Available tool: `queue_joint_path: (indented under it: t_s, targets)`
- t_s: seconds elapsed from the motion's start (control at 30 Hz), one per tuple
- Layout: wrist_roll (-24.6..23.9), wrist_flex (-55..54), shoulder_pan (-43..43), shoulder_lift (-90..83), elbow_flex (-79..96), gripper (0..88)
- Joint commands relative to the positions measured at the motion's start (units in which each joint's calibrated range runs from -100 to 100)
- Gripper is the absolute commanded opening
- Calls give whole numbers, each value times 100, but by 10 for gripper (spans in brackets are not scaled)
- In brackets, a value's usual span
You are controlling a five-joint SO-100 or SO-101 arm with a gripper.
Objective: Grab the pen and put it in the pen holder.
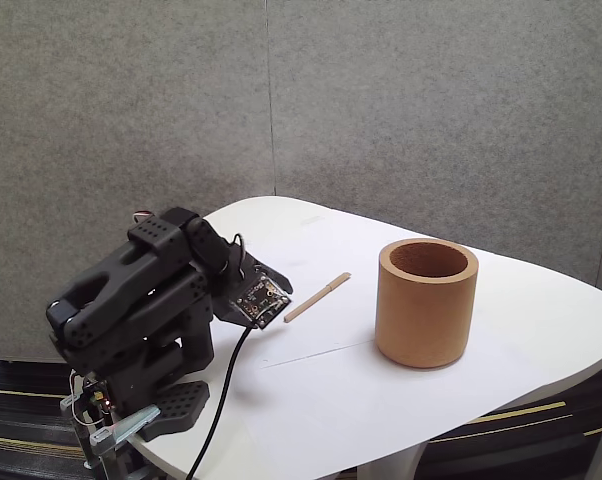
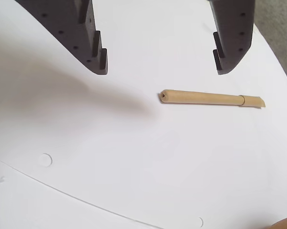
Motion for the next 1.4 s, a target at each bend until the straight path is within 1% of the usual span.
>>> queue_joint_path:
  t_s: [0.0,0.63,0.8,0.93,1.03,1.13,1.2,1.37]
  targets:
    - [29,-8,-10,3,-36,314]
    - [29,-17,34,3,-45,314]
    - [-13,-398,5,93,-280,314]
    - [-13,-415,34,101,-289,314]
    - [-13,-424,56,117,-496,314]
    - [-24,-424,63,459,-1083,314]
    - [-213,-432,63,1012,-1597,314]
    - [-908,-432,63,2801,-3123,314]
